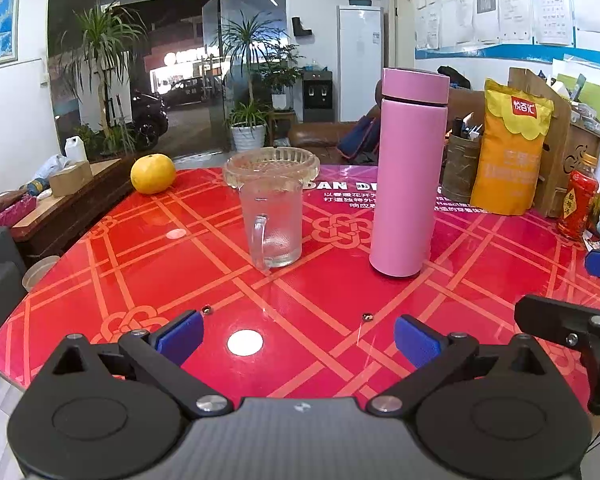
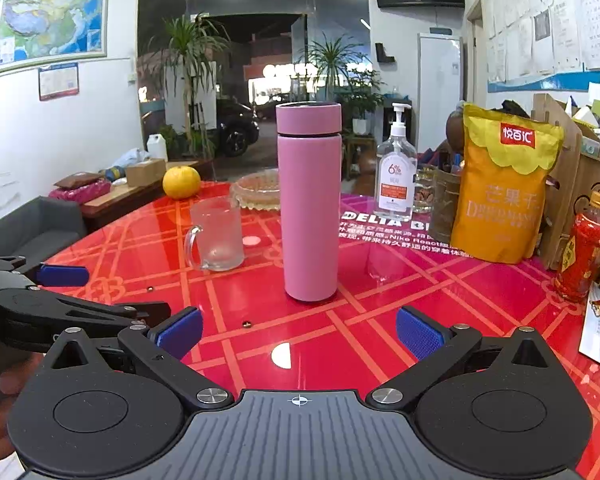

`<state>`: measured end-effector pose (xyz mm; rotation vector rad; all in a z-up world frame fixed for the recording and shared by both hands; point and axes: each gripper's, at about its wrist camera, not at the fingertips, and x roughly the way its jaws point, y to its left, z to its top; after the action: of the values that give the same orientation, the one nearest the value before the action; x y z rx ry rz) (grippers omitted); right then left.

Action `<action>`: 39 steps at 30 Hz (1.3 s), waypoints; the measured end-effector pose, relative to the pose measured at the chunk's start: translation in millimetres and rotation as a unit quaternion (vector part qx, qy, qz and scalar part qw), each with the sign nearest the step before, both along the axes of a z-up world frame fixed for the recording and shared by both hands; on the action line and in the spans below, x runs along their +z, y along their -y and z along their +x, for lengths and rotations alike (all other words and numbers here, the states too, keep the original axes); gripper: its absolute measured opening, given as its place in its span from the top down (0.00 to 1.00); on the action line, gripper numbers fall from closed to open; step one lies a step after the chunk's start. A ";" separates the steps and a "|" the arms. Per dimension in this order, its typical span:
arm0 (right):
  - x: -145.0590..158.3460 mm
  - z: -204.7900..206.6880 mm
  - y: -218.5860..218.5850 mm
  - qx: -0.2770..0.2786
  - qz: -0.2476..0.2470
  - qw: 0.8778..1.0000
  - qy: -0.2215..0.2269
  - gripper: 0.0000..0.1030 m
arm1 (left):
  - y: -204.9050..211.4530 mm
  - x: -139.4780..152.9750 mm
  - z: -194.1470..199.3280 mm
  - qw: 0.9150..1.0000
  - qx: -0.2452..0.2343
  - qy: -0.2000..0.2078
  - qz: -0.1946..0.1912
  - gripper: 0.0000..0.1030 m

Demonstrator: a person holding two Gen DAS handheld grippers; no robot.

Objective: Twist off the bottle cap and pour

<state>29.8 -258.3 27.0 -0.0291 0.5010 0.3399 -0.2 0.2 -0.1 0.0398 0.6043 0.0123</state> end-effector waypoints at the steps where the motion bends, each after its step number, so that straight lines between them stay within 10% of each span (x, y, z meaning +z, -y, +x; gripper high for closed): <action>1: -0.7 -0.2 0.2 -0.001 -0.001 1.000 0.001 0.00 | -0.2 -0.1 -0.2 1.000 0.000 0.000 0.000 0.00; 39: -11.4 -3.0 2.6 -0.011 -0.016 1.000 0.012 0.00 | -3.4 -12.4 0.8 1.000 -0.001 -0.016 -0.004 0.00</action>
<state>26.8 -260.9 15.6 -0.0577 0.4831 0.3090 0.6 3.6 -12.5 0.0334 0.6372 0.0084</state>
